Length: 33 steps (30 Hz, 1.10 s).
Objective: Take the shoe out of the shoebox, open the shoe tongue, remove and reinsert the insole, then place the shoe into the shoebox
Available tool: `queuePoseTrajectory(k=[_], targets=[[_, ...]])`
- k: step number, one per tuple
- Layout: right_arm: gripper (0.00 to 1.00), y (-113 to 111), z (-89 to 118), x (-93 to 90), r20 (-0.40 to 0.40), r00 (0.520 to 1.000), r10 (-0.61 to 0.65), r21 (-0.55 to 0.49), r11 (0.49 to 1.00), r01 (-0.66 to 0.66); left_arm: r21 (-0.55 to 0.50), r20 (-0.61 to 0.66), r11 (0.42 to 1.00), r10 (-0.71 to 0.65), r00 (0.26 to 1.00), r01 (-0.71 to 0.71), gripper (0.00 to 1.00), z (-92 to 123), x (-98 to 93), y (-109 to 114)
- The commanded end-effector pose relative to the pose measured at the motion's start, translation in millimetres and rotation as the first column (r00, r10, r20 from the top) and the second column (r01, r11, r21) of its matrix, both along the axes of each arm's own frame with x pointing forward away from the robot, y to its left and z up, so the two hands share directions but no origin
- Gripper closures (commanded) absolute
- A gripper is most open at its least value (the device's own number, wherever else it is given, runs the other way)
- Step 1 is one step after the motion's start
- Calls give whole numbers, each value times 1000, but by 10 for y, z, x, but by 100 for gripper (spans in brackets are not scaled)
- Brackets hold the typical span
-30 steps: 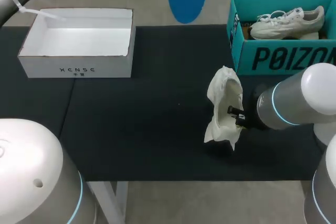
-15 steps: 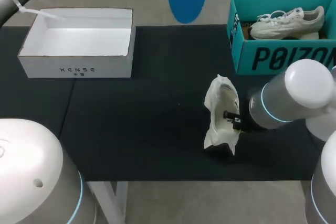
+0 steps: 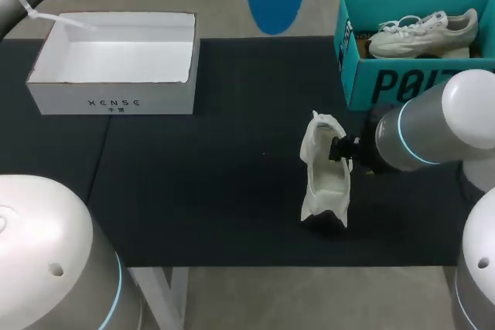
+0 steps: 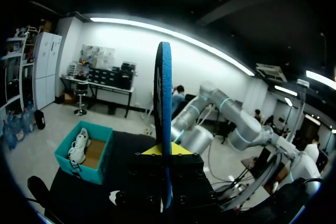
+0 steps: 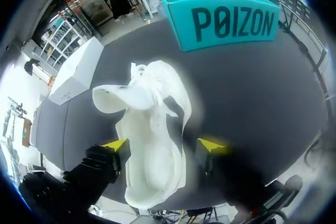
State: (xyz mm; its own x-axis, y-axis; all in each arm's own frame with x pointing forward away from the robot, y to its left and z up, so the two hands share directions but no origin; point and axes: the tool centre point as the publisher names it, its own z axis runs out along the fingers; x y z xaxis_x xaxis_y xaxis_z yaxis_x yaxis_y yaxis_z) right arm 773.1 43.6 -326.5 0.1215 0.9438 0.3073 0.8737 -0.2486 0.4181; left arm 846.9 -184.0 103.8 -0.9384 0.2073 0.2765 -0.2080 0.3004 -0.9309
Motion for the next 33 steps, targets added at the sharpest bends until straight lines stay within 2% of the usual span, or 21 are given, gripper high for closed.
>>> queuePoseTrajectory(k=[1,5,21,23,24,26,29,33], targets=[[0,-191,619,-46,2,1000,17,3,1000,-17,0,0,1000,-3,1000,3,100,0,11,-3],[0,-218,935,70,12,1000,16,43,999,-17,0,0,1000,-3,1000,3,100,0,11,-3],[0,-218,935,70,12,1000,16,43,999,-17,0,0,1000,-3,1000,3,100,0,11,-3],[0,-268,988,112,-100,994,47,182,983,-29,0,0,1000,-3,1000,3,100,0,11,-3],[0,-251,1002,85,-119,989,93,227,972,-64,0,0,1000,-3,1000,3,100,0,11,-3],[0,-292,1054,184,-164,978,131,311,947,-75,0,0,1000,-3,1000,3,100,0,11,-3],[0,-243,1079,203,-216,953,213,410,906,-110,0,0,1000,-3,1000,3,100,0,11,-3],[0,-170,1122,205,-255,920,298,537,835,-122,0,0,1000,-3,1000,3,100,0,11,-3]])
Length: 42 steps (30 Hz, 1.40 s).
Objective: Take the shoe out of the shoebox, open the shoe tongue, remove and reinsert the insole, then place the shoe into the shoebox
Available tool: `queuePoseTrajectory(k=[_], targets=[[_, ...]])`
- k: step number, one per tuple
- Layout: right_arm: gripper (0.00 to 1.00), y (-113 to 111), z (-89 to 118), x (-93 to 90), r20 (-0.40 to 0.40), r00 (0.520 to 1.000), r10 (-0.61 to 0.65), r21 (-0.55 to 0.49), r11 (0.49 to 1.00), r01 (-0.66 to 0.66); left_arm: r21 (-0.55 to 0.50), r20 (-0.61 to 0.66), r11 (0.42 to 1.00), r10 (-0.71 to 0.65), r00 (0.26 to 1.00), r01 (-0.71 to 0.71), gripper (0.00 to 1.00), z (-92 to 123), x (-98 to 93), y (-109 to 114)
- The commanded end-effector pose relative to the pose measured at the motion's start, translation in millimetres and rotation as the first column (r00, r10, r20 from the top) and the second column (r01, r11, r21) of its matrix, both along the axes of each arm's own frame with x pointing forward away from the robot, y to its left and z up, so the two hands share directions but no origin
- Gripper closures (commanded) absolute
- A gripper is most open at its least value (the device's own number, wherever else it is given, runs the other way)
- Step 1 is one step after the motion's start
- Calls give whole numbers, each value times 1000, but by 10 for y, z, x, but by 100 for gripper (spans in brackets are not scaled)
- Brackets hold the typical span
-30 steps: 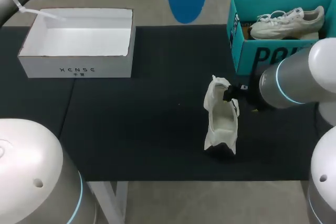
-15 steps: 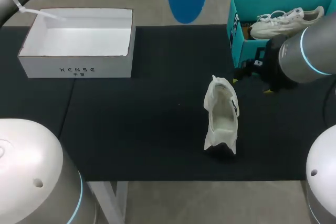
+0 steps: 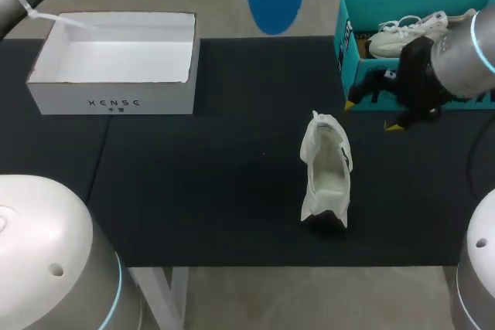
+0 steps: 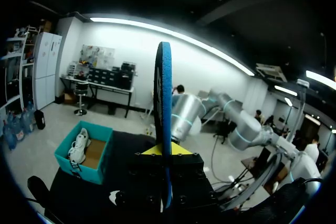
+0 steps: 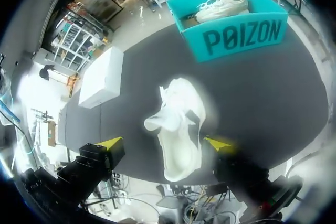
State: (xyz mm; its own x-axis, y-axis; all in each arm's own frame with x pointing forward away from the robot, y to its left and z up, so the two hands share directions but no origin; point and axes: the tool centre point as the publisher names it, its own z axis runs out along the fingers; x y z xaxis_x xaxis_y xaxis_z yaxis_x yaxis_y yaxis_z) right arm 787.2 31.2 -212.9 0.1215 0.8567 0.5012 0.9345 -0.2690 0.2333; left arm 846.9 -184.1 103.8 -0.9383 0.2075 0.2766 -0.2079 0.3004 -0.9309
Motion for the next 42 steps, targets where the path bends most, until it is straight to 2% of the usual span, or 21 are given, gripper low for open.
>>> queuePoseTrajectory(k=[1,6,11,18,26,30,37,42], targets=[[0,-34,-2,61,-172,964,203,347,928,-134,0,0,1000,-3,1000,3,100,0,11,-2],[0,2,73,56,-193,946,260,523,843,-124,0,0,1000,-3,1000,3,100,0,11,-2],[0,-29,171,-45,-146,941,306,668,732,-134,0,0,1000,-3,1000,3,100,0,11,-2],[0,-143,297,-70,-124,943,310,789,607,-96,0,0,1000,-3,1000,3,100,0,11,-2],[0,-125,423,-44,-133,953,271,817,575,-49,0,0,1000,-3,1000,3,100,0,11,-2],[0,-128,511,31,-120,960,252,838,545,-38,0,0,1000,-3,1000,3,100,0,11,-2],[0,34,633,88,-113,962,247,843,536,-39,0,0,1000,-3,1000,3,100,0,11,-2],[0,167,709,194,-126,957,260,851,525,-30,0,0,1000,-3,1000,3,100,0,11,-2]])
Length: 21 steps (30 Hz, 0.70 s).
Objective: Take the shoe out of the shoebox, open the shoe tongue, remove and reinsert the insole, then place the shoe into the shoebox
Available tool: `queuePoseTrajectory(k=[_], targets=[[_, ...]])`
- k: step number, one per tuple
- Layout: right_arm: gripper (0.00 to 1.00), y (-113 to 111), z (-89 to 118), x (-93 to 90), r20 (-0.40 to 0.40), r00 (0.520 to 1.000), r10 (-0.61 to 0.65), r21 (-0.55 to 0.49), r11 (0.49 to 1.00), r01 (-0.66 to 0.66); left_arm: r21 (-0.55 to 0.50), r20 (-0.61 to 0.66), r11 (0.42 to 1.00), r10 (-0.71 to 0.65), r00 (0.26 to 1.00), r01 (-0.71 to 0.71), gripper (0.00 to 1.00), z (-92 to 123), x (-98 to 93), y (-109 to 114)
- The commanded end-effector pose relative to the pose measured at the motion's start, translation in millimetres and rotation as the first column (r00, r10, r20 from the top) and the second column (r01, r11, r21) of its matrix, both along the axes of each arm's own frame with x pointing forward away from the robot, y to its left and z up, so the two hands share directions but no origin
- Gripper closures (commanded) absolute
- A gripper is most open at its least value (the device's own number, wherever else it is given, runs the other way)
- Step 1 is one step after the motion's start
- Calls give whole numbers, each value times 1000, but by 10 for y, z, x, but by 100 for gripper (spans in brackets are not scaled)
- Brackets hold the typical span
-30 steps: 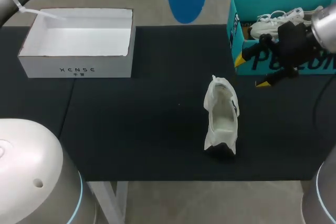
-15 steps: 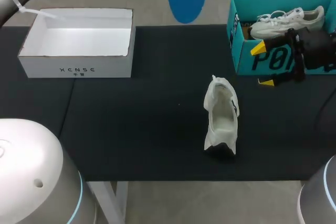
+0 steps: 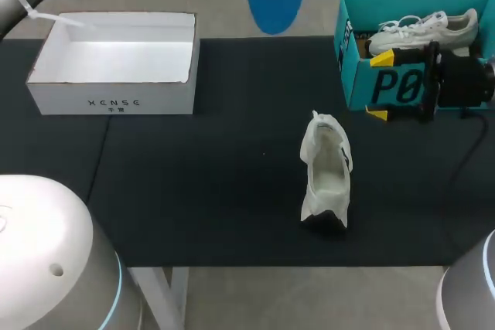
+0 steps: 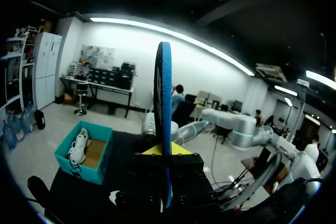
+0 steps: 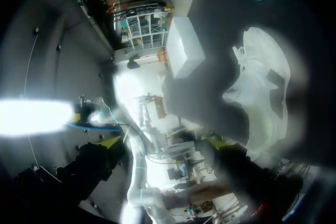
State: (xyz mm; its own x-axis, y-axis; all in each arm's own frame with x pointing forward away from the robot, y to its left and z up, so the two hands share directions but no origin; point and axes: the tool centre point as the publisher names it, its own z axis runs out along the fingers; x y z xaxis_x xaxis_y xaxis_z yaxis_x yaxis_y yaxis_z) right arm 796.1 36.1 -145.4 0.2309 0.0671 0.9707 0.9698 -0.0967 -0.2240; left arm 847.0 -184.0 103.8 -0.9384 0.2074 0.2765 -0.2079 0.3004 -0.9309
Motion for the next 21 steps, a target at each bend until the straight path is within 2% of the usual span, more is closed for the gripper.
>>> queuePoseTrajectory(k=[1,8,17,21], targets=[[0,144,51,124,-4,1000,15,-1,1000,-15,0,0,1000,-3,1000,3,100,-1,11,-3],[0,362,159,226,0,999,51,15,999,-51,0,0,1000,-3,1000,3,100,-1,11,-3],[0,366,305,267,15,998,54,41,998,-55,0,0,1000,-3,1000,3,100,-1,11,-3],[0,366,305,267,15,998,54,41,998,-55,0,0,1000,-3,1000,3,100,-1,11,-3]])
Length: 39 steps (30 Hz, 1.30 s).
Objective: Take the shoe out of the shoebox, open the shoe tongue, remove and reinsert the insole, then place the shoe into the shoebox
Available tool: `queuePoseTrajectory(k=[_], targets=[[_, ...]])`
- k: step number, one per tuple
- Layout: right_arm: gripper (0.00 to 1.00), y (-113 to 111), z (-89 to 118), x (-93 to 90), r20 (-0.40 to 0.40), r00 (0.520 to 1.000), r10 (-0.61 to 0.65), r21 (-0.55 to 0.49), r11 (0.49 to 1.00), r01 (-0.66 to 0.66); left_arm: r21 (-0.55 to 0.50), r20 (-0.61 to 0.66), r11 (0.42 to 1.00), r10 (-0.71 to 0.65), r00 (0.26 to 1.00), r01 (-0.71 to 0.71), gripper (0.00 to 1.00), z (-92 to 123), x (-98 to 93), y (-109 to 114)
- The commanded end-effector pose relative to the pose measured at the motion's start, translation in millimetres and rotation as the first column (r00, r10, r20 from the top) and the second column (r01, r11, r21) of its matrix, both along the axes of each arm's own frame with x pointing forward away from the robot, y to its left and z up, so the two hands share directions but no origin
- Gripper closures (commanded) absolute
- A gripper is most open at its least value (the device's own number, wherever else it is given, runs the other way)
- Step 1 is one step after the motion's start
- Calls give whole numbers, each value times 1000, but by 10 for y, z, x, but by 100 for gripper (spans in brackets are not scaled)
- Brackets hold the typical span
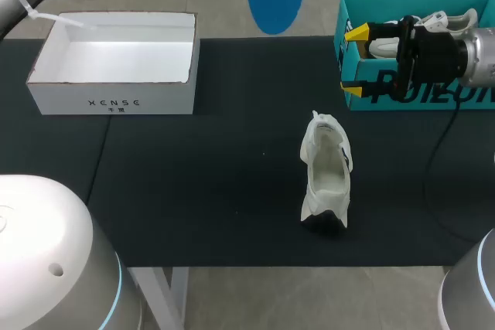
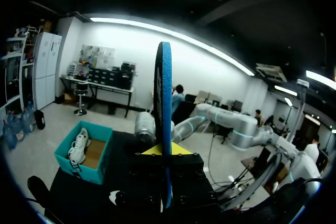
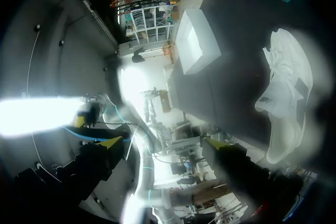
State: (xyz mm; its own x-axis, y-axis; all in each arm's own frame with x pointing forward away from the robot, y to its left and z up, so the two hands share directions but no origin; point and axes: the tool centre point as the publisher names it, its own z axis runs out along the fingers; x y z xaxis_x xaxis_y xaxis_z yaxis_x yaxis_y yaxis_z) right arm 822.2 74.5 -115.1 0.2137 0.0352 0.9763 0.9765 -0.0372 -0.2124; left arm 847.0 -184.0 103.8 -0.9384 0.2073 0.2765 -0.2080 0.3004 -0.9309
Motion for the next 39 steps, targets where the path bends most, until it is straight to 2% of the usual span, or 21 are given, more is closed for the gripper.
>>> queuePoseTrajectory(k=[1,34,36,37,39], targets=[[0,-18,3,5,-1,1000,3,-4,1000,-3,0,0,1000,-3,1000,3,100,0,11,-3],[0,-18,3,5,-1,1000,3,-4,1000,-3,0,0,1000,-3,1000,3,100,0,11,-3],[0,-18,3,5,-1,1000,3,-4,1000,-3,16,131,999,30,991,-32,100,1,-108,-27],[0,-18,3,5,-1,1000,3,-4,1000,-3,-27,196,998,-45,980,52,100,-38,-197,-24],[0,-18,3,5,-1,1000,3,-4,1000,-3,-31,285,998,-44,958,55,100,-156,-278,-6]])
